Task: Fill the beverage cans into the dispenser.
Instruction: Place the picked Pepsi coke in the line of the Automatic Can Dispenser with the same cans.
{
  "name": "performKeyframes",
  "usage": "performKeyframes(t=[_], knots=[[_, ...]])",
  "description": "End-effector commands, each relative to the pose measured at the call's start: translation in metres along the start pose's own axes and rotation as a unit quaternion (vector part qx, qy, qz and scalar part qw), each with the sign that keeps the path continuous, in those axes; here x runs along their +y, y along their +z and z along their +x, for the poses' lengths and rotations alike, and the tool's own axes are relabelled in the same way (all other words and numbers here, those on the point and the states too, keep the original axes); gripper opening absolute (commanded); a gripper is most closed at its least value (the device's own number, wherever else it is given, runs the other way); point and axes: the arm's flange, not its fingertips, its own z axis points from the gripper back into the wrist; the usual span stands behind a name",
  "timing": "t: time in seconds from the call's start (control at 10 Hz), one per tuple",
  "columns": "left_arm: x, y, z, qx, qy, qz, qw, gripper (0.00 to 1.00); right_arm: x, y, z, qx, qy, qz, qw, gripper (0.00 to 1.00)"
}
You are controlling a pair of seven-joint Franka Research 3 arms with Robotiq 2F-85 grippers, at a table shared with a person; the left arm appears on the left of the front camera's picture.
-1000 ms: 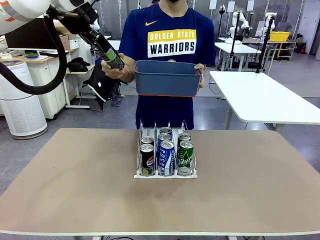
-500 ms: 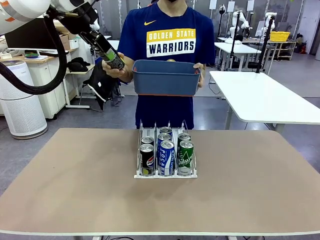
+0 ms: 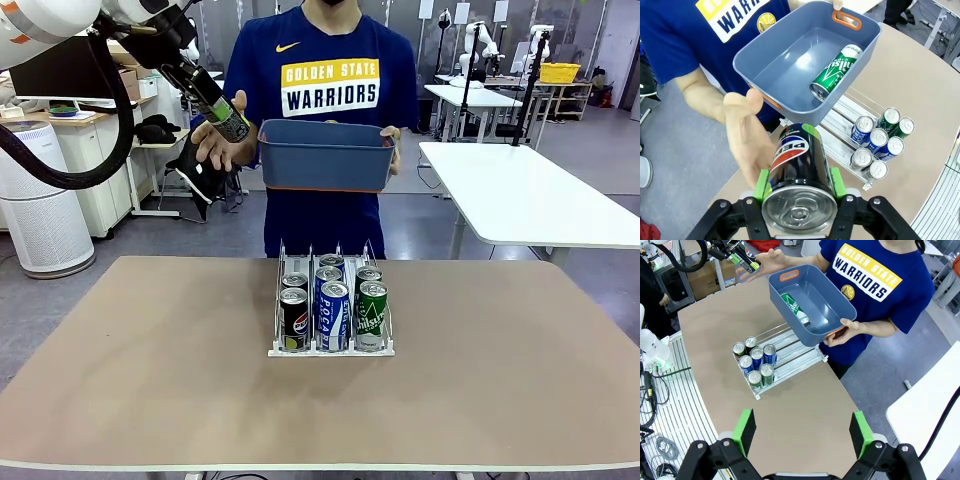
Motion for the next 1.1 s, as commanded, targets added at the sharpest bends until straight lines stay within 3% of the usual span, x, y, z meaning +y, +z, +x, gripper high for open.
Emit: performKeyframes(t=[0.0, 0.8, 0.9, 1.0], knots=[[0.0, 0.001, 0.0, -0.002, -0.001, 0.002, 1.0, 0.0, 0.0, 0.0, 0.0, -0.002, 0.0, 0.001, 1.0, 1.0], [0.0, 0.001, 0.0, -0.002, -0.001, 0.002, 1.0, 0.0, 0.0, 0.0, 0.0, -0.002, 0.0, 0.001, 1.0, 1.0], [0.0, 0.0, 0.0, 0.0, 0.0, 0.0, 1.0, 0.58, 0.0, 0.0, 0.0, -0.002, 0.0, 0.001, 1.0, 1.0], [-0.01, -0.005, 0.007, 0.012, 0.026, 0.006, 1.0, 0.58, 0.0, 0.0, 0.0, -0.002, 0.0, 0.001, 1.0, 1.0]])
